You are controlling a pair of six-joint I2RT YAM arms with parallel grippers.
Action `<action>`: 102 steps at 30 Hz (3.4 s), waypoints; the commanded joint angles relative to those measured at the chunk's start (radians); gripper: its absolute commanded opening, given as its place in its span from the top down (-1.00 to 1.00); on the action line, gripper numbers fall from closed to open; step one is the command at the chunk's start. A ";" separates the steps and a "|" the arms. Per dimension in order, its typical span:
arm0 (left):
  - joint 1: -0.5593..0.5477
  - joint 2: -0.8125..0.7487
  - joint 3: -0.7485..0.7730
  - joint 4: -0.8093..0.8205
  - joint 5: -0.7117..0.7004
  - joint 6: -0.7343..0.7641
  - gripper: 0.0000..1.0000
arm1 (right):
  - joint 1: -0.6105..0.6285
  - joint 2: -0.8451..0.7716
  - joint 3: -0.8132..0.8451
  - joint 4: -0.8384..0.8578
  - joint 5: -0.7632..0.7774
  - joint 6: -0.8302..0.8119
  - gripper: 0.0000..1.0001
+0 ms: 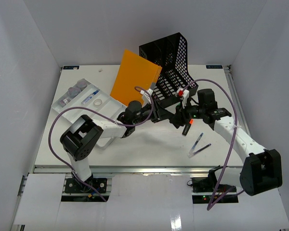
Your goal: Organize the desk
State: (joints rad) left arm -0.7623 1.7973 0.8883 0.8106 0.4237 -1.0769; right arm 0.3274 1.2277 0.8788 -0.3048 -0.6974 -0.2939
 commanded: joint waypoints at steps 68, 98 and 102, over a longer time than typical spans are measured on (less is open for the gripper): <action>0.425 -0.045 0.365 -1.351 -0.926 1.048 -0.57 | -0.298 -0.082 -0.044 -0.195 -0.280 -0.392 -0.88; 0.426 -0.847 -0.183 -0.922 -0.192 0.927 -0.96 | -0.166 0.401 0.354 -0.479 0.189 -1.516 -0.97; 0.428 -0.860 -0.184 -0.926 -0.198 0.933 -0.96 | -0.162 0.551 0.498 -0.476 0.228 -1.484 -0.78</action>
State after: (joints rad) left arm -0.3374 0.9676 0.7101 -0.1440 0.2119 -0.1535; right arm 0.1619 1.6735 1.2402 -0.7498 -0.5217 -1.7168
